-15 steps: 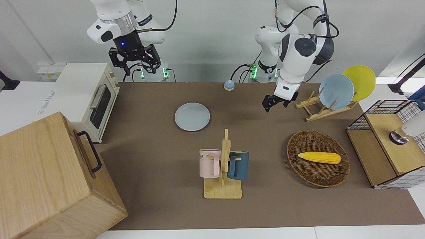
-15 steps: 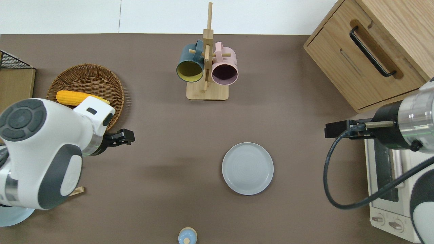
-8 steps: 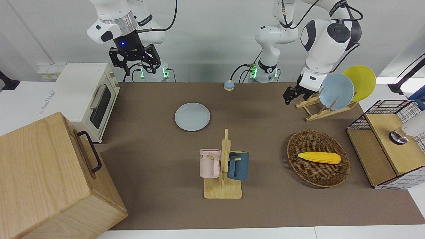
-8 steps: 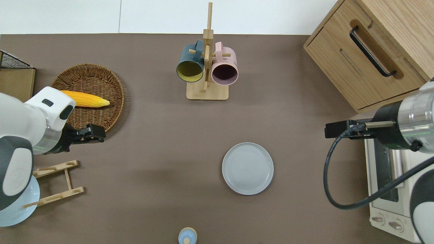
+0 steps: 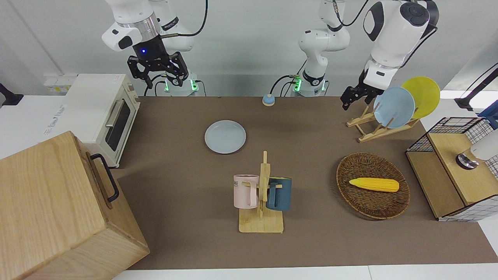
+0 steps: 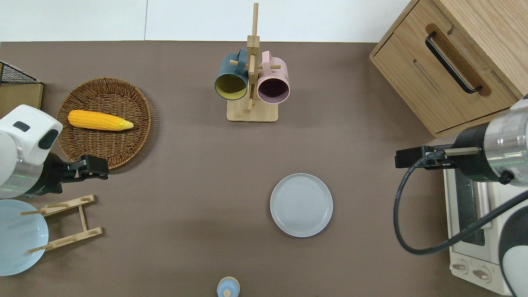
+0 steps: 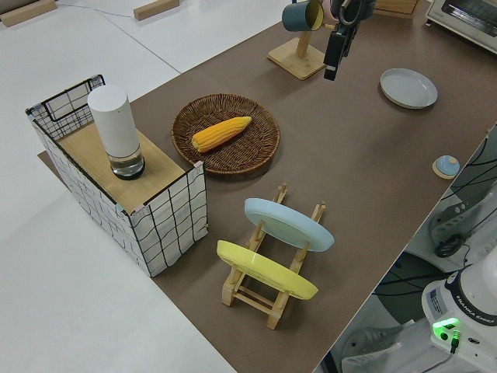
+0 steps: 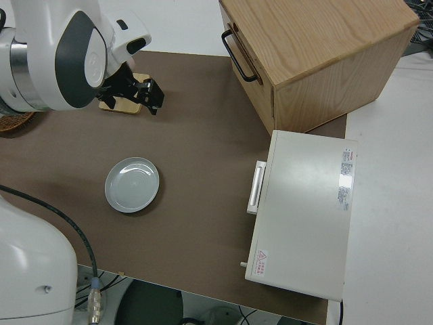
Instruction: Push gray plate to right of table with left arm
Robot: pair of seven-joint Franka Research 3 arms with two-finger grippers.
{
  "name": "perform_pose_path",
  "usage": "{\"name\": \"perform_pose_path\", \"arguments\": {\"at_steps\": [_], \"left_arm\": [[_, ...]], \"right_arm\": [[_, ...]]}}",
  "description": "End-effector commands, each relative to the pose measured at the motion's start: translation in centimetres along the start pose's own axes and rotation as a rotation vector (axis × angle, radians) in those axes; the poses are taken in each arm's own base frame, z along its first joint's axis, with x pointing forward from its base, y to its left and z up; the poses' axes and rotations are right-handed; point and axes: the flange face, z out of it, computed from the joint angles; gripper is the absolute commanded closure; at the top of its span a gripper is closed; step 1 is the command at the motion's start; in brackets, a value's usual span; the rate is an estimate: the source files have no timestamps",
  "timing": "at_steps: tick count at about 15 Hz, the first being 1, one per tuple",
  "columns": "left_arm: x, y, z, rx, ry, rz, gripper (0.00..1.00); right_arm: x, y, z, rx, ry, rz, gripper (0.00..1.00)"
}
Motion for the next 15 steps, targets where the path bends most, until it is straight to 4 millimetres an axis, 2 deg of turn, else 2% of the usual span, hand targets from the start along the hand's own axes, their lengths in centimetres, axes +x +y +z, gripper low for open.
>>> {"name": "perform_pose_path", "arguments": {"at_steps": [1, 3, 10, 15], "left_arm": [[-1.0, -0.3, -3.8, -0.007, -0.021, 0.013, 0.01], [-1.2, -0.4, -4.8, -0.007, -0.025, 0.011, 0.01], [-1.5, 1.2, -4.8, -0.005, -0.021, 0.031, 0.01], [-1.4, 1.0, -5.1, -0.010, -0.013, 0.024, 0.01]], "right_arm": [[0.1, 0.0, -0.3, 0.018, -0.002, 0.003, 0.005], [0.1, 0.0, -0.3, 0.018, -0.002, 0.003, 0.005], [0.1, 0.0, -0.3, 0.018, -0.002, 0.003, 0.005], [0.1, 0.0, -0.3, 0.018, -0.002, 0.003, 0.005]]}}
